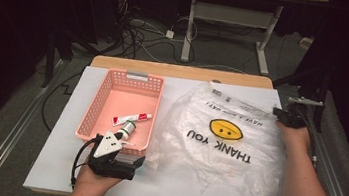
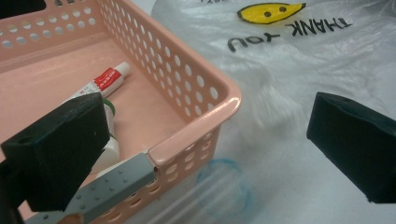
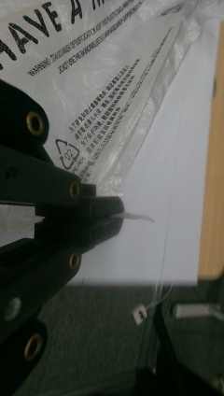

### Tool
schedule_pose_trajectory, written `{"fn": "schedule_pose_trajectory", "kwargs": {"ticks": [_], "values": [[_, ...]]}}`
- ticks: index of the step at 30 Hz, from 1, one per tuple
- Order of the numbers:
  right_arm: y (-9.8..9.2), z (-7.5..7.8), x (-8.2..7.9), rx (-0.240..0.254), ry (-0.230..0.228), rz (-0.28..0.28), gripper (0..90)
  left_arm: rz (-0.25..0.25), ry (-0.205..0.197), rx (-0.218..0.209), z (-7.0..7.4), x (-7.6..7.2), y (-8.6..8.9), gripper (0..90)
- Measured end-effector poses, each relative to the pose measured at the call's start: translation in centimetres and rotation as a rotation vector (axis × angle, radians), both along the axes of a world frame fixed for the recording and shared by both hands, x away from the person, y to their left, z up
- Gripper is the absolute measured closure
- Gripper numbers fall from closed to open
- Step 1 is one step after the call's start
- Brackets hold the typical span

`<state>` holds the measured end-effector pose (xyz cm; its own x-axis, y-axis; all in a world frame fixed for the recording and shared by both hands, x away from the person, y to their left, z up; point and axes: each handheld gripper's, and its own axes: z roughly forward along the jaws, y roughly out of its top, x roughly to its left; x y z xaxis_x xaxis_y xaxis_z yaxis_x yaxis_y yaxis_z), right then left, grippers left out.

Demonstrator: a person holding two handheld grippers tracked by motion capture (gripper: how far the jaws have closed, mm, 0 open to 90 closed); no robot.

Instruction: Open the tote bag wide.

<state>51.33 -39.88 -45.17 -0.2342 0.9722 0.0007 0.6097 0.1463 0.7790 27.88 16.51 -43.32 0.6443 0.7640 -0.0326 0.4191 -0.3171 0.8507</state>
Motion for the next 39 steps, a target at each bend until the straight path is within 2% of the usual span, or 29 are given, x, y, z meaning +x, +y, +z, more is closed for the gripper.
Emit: {"fn": "schedule_pose_trajectory", "kwargs": {"ticks": [4,6,8,9,10,11,12,14,17,20,24,29,30,31,34,35,37,39], "values": [[-3.7,0.8,-1.4,0.015,-0.046,-0.108,90.0,-0.007,0.008,0.005,-0.1,0.1,-0.1,0.0],[-5.2,0.8,-2.2,0.037,-0.057,-0.157,90.0,-0.010,0.008,0.003,-0.1,0.1,-0.2,0.0],[-5.9,0.6,-2.8,0.043,-0.049,-0.162,90.0,-0.012,0.008,0.006,-0.1,0.1,-0.3,0.0],[-6.0,0.7,-3.3,0.050,-0.069,-0.145,79.3,-0.014,0.008,0.007,-0.1,0.1,-0.3,0.0],[-6.1,0.8,-3.6,0.072,-0.084,-0.132,73.5,-0.015,0.008,0.008,-0.1,0.2,-0.4,0.0],[-6.1,0.8,-3.6,0.072,-0.084,-0.132,73.5,-0.015,0.009,0.005,-0.1,0.2,-0.4,0.0],[-6.1,1.0,-3.8,0.081,-0.089,-0.126,67.9,-0.016,0.011,0.002,-0.1,0.2,-0.5,0.0],[-5.8,1.7,-4.6,0.071,-0.107,-0.111,61.5,-0.019,0.008,0.001,-0.1,0.1,-0.5,0.0],[-5.3,3.0,-6.5,0.051,-0.142,-0.085,58.2,-0.024,0.000,-0.008,0.1,0.0,-0.6,0.0],[-4.6,4.1,-9.3,0.050,-0.162,-0.043,57.7,-0.026,-0.001,-0.010,0.0,0.0,-0.5,0.0],[-3.2,4.3,-13.9,0.057,-0.174,0.004,57.6,-0.025,0.004,-0.027,0.0,0.1,-0.3,0.0],[-1.1,3.1,-19.4,0.067,-0.149,0.065,57.7,-0.028,-0.007,-0.025,0.1,-0.2,0.0,0.0],[-0.2,2.4,-21.3,0.075,-0.125,0.089,57.7,-0.028,-0.008,-0.026,0.1,-0.2,0.0,0.0],[-0.2,2.4,-21.3,0.075,-0.125,0.089,57.7,-0.028,-0.007,-0.028,0.1,-0.2,0.0,0.0],[1.0,1.4,-24.0,0.091,-0.087,0.122,56.7,-0.029,-0.007,-0.029,0.1,-0.2,0.0,0.0],[1.4,1.2,-24.8,0.077,-0.071,0.133,55.9,-0.030,-0.008,-0.029,0.1,-0.2,0.0,0.0],[2.1,0.9,-26.5,0.087,-0.048,0.163,55.8,-0.032,-0.007,-0.027,0.1,-0.2,0.0,0.0],[2.8,0.5,-28.1,0.075,-0.035,0.182,54.0,-0.032,-0.005,-0.026,0.1,-0.2,0.0,0.0]]}}
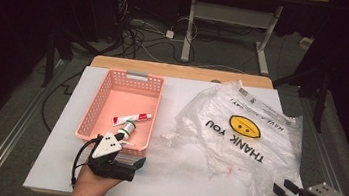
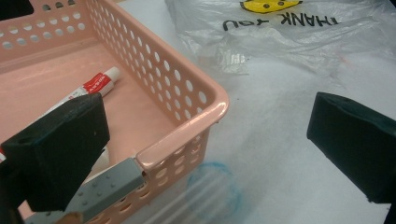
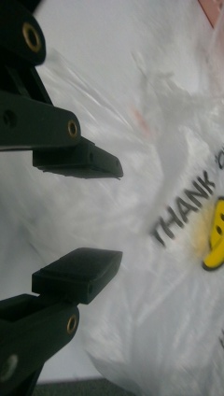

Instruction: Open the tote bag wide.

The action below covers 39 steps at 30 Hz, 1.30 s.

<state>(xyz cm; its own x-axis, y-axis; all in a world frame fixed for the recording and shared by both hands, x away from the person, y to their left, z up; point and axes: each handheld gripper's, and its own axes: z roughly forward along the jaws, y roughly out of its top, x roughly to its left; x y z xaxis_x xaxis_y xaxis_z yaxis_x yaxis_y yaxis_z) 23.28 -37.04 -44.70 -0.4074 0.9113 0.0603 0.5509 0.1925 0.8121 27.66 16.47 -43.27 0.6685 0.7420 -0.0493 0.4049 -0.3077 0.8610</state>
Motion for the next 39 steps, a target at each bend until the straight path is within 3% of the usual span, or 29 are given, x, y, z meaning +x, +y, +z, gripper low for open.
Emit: {"fn": "schedule_pose_trajectory", "kwargs": {"ticks": [1,2,5,6,8,10,13,15,17,23,24,33,35,39], "values": [[0.2,-0.3,-0.6,0.011,0.007,0.005,52.8,-0.002,0.000,0.002,0.0,0.0,0.0,0.0],[0.5,-0.9,-1.2,-0.014,0.022,0.011,50.1,-0.003,0.001,0.005,0.0,0.0,0.0,0.0],[0.2,-1.4,-1.0,-0.029,0.053,-0.004,42.9,-0.006,-0.001,0.006,0.0,0.0,-0.2,0.0],[0.2,-2.1,-0.7,-0.038,0.089,-0.005,42.1,-0.007,-0.004,0.008,0.0,0.0,-0.3,0.0],[0.4,-2.6,-0.6,-0.061,0.110,0.003,43.6,-0.009,-0.004,0.015,0.0,0.0,-0.3,0.0],[1.0,-2.8,-0.8,-0.160,0.079,-0.006,56.4,-0.009,-0.003,0.014,0.0,0.2,-0.2,0.0],[1.1,-2.7,-0.9,-0.189,0.069,0.002,88.7,-0.008,0.004,0.009,-0.2,0.3,-0.2,0.0],[1.2,-2.6,-0.9,-0.200,0.062,0.013,90.0,-0.012,0.004,0.012,-0.1,0.3,-0.2,0.0],[1.1,-2.5,-1.1,-0.155,0.071,0.034,90.0,-0.014,-0.003,0.013,0.0,0.2,-0.2,0.0],[3.0,-1.5,-2.0,-0.140,0.030,0.104,90.0,-0.003,-0.006,0.003,0.0,0.2,0.1,0.0],[4.0,-1.4,-2.1,-0.136,0.019,0.142,90.0,-0.003,-0.005,0.003,0.0,0.3,0.0,0.0],[7.9,-2.0,-1.7,-0.154,0.043,0.273,87.7,-0.001,0.000,-0.012,-0.1,0.4,0.1,0.0],[8.3,-2.0,-1.6,-0.157,0.041,0.283,81.2,0.005,-0.004,-0.020,0.0,0.4,0.3,0.0],[7.5,-0.9,-1.8,-0.083,0.011,0.276,62.3,0.022,-0.009,-0.040,0.1,0.4,0.6,0.0]]}}
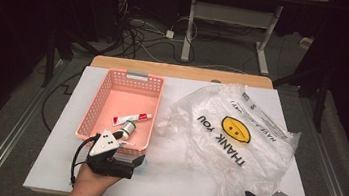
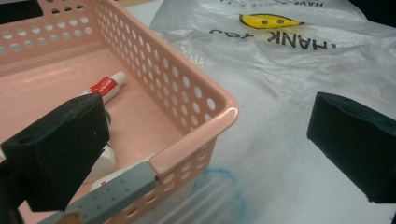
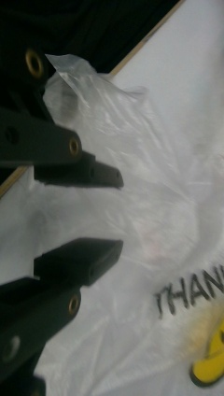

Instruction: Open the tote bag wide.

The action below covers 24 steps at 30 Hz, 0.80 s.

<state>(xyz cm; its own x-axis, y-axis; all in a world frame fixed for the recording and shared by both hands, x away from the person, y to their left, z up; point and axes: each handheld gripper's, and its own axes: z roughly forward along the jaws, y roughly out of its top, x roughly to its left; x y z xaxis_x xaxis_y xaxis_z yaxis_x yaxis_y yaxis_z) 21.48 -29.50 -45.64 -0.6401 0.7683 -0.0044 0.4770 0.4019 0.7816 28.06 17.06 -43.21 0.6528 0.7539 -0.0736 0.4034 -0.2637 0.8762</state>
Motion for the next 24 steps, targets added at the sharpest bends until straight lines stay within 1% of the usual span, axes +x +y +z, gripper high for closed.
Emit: {"fn": "schedule_pose_trajectory", "kwargs": {"ticks": [1,4,6,7,9,10,11,13,14,16,18,22,24], "values": [[-0.3,0.3,0.0,0.027,-0.011,-0.006,59.2,0.005,-0.002,-0.002,0.0,0.0,0.0,0.0],[-1.0,1.5,-0.1,0.099,-0.051,-0.032,54.2,0.018,-0.004,0.006,0.0,0.1,0.1,0.0],[-1.3,2.1,0.1,0.128,-0.070,-0.041,51.5,0.020,-0.003,0.008,0.1,0.1,0.1,0.0],[-1.3,2.4,0.4,0.133,-0.082,-0.044,50.4,0.018,-0.003,0.009,0.1,0.1,0.0,0.0],[-1.4,2.8,1.1,0.141,-0.093,-0.044,47.4,0.018,-0.006,0.020,0.1,0.0,-0.1,0.0],[-1.3,3.0,1.5,0.132,-0.104,-0.042,46.0,0.019,-0.007,0.023,0.1,0.0,-0.2,0.0],[-1.2,3.1,2.0,0.126,-0.110,-0.038,43.6,0.016,-0.007,0.026,0.0,0.0,-0.3,0.0],[-0.9,3.2,3.1,0.123,-0.123,-0.037,36.1,0.013,-0.014,0.035,0.0,0.0,-0.3,0.0],[-0.7,3.2,3.6,0.127,-0.127,-0.034,34.4,0.011,-0.018,0.038,0.0,0.0,-0.3,0.0],[-0.1,3.2,4.8,0.124,-0.120,-0.008,30.3,0.012,-0.023,0.039,0.1,0.0,-0.3,0.0],[0.5,3.0,6.0,0.111,-0.109,0.004,27.5,0.017,-0.027,0.040,0.1,-0.1,-0.3,0.0],[1.7,2.9,8.0,0.112,-0.109,0.018,19.5,0.004,-0.009,0.037,0.1,-0.1,-0.4,0.0],[2.4,3.0,8.9,0.112,-0.109,0.019,15.7,-0.006,0.000,0.049,0.1,-0.1,-0.5,0.0]]}}
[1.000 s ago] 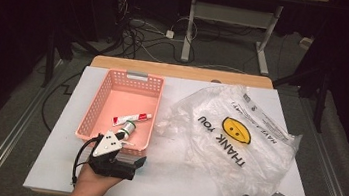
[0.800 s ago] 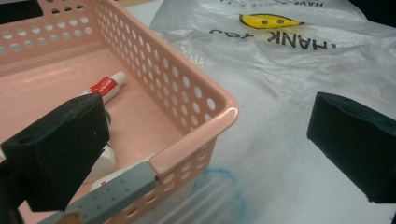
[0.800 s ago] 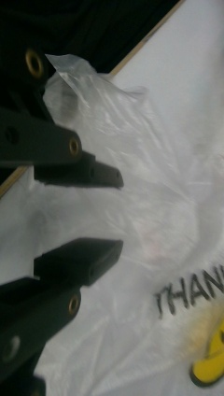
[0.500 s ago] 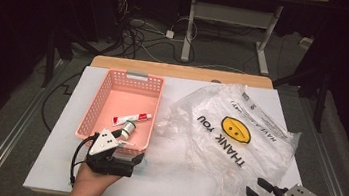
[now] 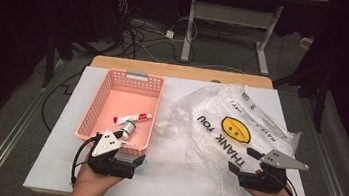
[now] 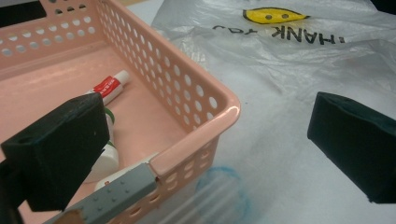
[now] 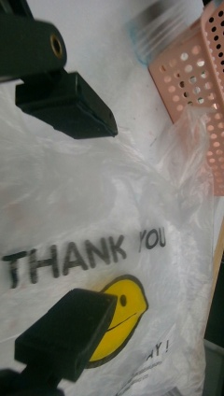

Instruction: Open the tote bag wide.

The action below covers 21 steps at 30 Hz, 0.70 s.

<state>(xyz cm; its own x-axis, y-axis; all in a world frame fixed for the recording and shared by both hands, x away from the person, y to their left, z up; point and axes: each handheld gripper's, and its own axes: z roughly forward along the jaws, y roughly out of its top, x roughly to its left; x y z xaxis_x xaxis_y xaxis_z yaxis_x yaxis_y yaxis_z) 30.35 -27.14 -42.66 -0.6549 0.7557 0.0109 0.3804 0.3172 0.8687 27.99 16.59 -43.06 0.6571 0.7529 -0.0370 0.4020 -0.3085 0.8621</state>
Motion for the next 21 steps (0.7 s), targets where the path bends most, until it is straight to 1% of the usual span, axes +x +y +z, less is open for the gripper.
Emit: {"fn": "schedule_pose_trajectory", "kwargs": {"ticks": [2,3,6,8,11,15,18,20,21], "values": [[0.7,0.0,0.7,0.007,0.001,0.003,12.1,-0.006,0.004,0.010,0.0,0.0,-0.1,0.0],[1.1,0.0,1.1,0.003,0.000,0.012,10.6,-0.011,0.006,0.014,0.0,0.0,-0.2,0.0],[2.1,0.0,1.8,-0.003,-0.010,0.018,5.1,-0.005,-0.001,0.011,0.0,-0.1,-0.2,0.0],[2.7,-0.1,2.3,-0.006,-0.006,0.018,0.1,-0.007,-0.003,0.009,0.0,-0.1,-0.3,0.0],[3.5,-0.2,3.1,-0.014,-0.007,0.026,0.0,-0.009,0.008,0.007,0.0,-0.1,-0.4,0.0],[4.6,-0.1,4.2,-0.010,0.004,0.041,0.0,-0.016,0.022,-0.006,0.0,0.0,-0.3,0.0],[5.4,0.0,5.0,-0.025,0.015,0.063,0.1,-0.020,0.012,-0.022,0.1,0.0,-0.1,0.0],[5.7,0.0,5.3,-0.023,0.006,0.074,0.8,-0.017,0.006,-0.023,0.2,-0.1,0.1,0.0],[5.8,0.0,5.4,-0.024,0.003,0.077,2.7,-0.014,0.005,-0.031,0.2,-0.1,0.2,0.0]]}}
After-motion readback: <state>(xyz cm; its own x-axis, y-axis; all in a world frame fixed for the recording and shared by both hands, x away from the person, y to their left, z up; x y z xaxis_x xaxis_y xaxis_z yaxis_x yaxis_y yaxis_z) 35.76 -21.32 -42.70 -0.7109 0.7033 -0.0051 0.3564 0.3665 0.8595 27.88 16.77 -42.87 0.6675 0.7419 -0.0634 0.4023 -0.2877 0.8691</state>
